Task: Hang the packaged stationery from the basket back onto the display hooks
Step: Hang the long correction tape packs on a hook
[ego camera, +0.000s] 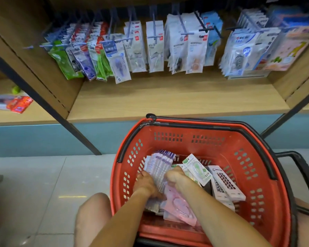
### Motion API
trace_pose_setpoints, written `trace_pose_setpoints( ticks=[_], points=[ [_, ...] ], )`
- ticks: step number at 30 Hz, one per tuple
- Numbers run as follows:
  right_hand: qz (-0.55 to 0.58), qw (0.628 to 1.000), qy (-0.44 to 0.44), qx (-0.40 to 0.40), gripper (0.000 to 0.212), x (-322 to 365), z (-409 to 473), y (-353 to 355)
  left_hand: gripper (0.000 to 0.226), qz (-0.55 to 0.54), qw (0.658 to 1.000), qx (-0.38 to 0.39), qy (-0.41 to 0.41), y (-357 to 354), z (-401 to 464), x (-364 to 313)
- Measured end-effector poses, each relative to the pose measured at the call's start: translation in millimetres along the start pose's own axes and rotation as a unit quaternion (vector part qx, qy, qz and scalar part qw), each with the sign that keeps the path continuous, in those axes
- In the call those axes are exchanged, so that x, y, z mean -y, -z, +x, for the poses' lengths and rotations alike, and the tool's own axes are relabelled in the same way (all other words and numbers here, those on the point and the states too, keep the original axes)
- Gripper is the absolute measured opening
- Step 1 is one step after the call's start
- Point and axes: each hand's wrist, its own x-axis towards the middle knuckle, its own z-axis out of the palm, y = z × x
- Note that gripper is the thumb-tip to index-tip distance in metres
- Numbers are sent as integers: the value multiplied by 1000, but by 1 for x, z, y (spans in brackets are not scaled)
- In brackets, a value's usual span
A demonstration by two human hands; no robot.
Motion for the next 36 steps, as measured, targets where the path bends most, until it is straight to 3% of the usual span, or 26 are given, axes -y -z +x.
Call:
trace_pose_setpoints(
  ticks=[2,6,9,11,15,19,22,25,29,32,36],
  points=[
    [7,1000,3,6,37,0,4,-4,147,45,999,-13,-3,-4,-4,-2],
    [22,1000,7,6,24,-6,3,-6,136,62,998,-32,-11,-3,-7,-4],
    [20,1000,23,-2,16,-8,0,-5,115,58,997,-42,-10,-1,-10,-4],
    [12,1000,25,-9,23,-11,0,-5,104,63,997,-53,-5,1,-12,-3],
    [30,999,38,0,38,-13,0,-4,57,45,994,-104,-4,6,-16,1],
    [91,995,42,19,30,-15,-8,-3,39,43,988,-149,-8,12,-25,2],
    [168,983,60,34,7,-12,-15,-3,37,29,983,-177,-34,17,-34,1],
    [223,969,77,73,43,-5,-26,-1,37,-4,978,-190,-82,19,-46,-3],
    [315,943,83,75,65,4,-39,1,46,-15,960,-199,-195,12,-66,-8],
    [382,917,109,25,56,10,-51,16,52,-35,939,-214,-268,13,-84,-16],
    [481,852,201,54,34,25,-93,70,75,-156,896,-202,-364,36,-118,-41]
  ],
)
